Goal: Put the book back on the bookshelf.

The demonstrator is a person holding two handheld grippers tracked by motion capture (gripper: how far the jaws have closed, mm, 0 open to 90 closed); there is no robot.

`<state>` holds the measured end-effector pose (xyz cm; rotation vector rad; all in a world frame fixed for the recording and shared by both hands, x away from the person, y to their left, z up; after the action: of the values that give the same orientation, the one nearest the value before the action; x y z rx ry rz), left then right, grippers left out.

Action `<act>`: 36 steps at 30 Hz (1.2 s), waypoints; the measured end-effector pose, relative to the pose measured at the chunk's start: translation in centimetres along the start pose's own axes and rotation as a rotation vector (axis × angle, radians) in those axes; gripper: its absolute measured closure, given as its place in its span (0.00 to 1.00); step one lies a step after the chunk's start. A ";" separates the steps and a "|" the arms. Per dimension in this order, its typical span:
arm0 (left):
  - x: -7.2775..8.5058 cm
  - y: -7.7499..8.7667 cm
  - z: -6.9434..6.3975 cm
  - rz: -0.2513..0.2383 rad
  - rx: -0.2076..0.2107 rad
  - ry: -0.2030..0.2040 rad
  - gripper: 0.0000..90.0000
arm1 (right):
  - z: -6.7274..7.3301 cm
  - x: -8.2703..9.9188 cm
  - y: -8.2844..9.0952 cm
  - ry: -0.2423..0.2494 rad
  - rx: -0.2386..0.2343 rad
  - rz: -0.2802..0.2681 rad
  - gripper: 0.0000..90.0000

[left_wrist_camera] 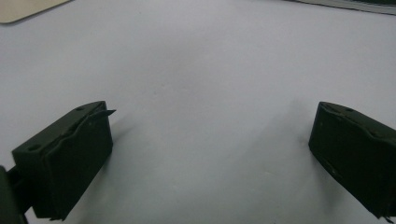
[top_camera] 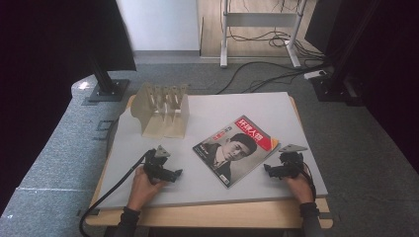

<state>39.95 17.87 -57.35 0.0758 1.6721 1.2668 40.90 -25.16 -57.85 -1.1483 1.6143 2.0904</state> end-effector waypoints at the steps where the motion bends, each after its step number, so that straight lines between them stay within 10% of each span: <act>1: 0.0 0.0 0.0 0.000 0.001 0.000 0.00 | 0.0 0.0 0.0 0.000 0.000 0.000 0.00; 18: -0.4 0.1 0.3 0.014 0.041 0.009 0.00 | 0.2 -0.1 0.0 -0.019 0.020 0.006 0.00; 36: -6.8 -0.8 -1.9 0.027 0.106 -0.142 0.00 | 0.8 -2.8 1.7 0.052 -0.028 -0.020 0.00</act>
<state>42.40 12.38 -53.54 0.2476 1.6195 1.1644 41.35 -24.32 -54.62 -1.2322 1.5939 2.0934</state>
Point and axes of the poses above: each handheld gripper's, and its own axes: y roughly backward along the jaws, x roughly out of its underside, z roughly to its left, the point moved 6 cm from there along -y, roughly forward along the jaws, and after that the axes turned 5 degrees about -y, right-handed, at the moved point
